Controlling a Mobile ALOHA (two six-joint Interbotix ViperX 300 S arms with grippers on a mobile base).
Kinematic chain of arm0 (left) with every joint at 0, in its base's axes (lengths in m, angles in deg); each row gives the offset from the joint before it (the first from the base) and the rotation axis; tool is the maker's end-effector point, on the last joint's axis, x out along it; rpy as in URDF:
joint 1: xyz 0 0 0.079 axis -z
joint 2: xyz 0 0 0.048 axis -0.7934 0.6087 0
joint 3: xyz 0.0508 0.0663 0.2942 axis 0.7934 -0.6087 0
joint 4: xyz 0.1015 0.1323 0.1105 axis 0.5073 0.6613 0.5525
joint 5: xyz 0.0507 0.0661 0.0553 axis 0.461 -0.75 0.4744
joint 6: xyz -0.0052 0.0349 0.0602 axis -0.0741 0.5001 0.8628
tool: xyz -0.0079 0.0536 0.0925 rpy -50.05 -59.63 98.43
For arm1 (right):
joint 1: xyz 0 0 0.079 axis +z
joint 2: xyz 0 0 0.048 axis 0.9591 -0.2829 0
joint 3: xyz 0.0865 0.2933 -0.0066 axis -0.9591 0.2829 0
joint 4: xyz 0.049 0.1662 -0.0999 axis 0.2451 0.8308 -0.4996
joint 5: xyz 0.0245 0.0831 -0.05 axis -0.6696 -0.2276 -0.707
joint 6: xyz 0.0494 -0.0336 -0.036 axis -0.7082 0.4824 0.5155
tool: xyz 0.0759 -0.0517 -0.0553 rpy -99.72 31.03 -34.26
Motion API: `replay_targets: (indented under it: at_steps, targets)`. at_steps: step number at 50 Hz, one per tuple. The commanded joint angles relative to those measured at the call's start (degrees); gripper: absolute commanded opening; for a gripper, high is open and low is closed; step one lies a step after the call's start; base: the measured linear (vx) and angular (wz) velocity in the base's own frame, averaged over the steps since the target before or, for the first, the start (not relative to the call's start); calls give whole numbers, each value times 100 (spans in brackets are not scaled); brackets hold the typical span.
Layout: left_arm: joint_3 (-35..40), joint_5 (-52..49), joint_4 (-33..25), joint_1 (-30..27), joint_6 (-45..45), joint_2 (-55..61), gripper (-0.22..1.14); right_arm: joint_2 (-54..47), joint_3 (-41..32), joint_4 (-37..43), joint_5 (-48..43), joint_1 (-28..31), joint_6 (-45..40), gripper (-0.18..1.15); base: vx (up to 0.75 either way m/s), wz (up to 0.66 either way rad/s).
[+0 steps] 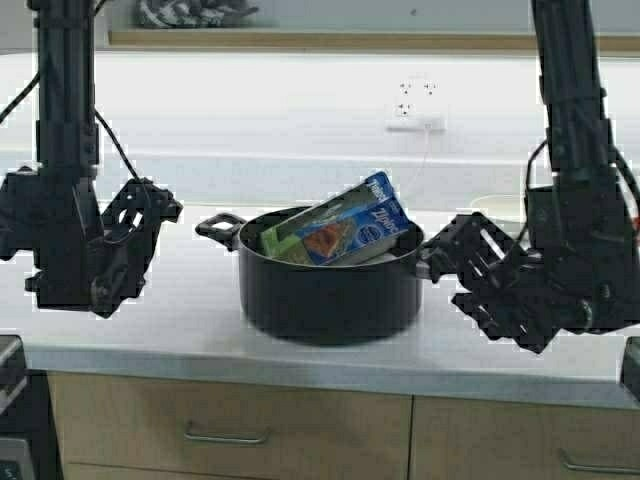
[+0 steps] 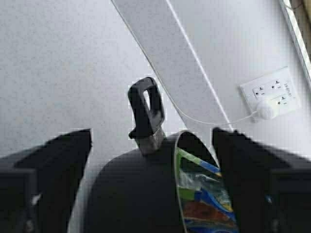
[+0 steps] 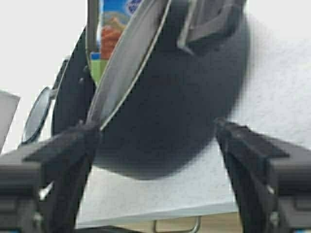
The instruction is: Open the cabinet, put the pot inside, then close it
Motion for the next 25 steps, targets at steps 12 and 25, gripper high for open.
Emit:
replay_targets:
  at_steps: [12,25]
  targets:
    - [1450,-940,1415,-686,-9,299,103,-404,-721,-554,-105,-554,-211,101,0,0]
    - [2338,-1477,2039,-1037,-62,642,103,-536,-976,-615,-105,-800,-308,101,0,0]
